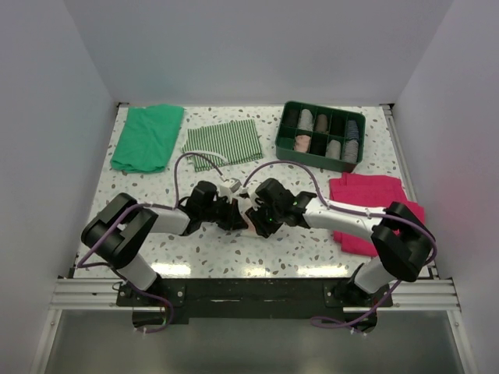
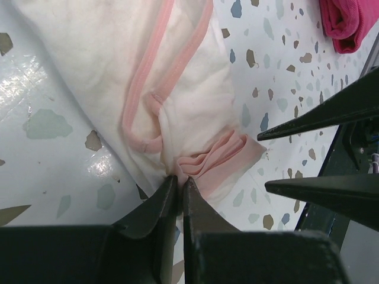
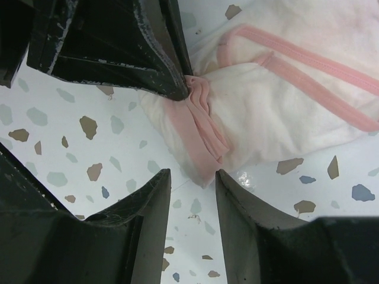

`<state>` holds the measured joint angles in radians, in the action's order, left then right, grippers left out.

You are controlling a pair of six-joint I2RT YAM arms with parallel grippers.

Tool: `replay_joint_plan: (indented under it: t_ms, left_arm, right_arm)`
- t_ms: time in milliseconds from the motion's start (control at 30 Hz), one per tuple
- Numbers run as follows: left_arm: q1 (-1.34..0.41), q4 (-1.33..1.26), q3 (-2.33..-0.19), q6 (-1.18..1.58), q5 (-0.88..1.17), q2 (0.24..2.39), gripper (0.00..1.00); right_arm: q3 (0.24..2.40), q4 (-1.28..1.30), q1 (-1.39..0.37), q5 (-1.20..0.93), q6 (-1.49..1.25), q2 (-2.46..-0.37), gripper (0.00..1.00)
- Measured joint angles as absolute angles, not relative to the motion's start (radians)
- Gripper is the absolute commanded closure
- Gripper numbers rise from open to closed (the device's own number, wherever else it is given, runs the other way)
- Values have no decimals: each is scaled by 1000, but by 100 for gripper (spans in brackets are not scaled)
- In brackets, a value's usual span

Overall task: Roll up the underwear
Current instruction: Roll the underwear to the center of the board.

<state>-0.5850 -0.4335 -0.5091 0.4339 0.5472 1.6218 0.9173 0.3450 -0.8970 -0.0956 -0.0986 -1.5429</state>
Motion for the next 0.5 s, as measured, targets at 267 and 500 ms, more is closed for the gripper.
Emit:
replay_joint_plan:
  t_ms: [267,500]
  left_arm:
    - [-568,-441,-528,435,592,1654,95]
    - [-551,-432,-537,434,623,1666,96]
  right_arm:
    - [914,332,-954,-62,-63,-1543,57]
    - [914,320,-965,14,-41,-1588,56]
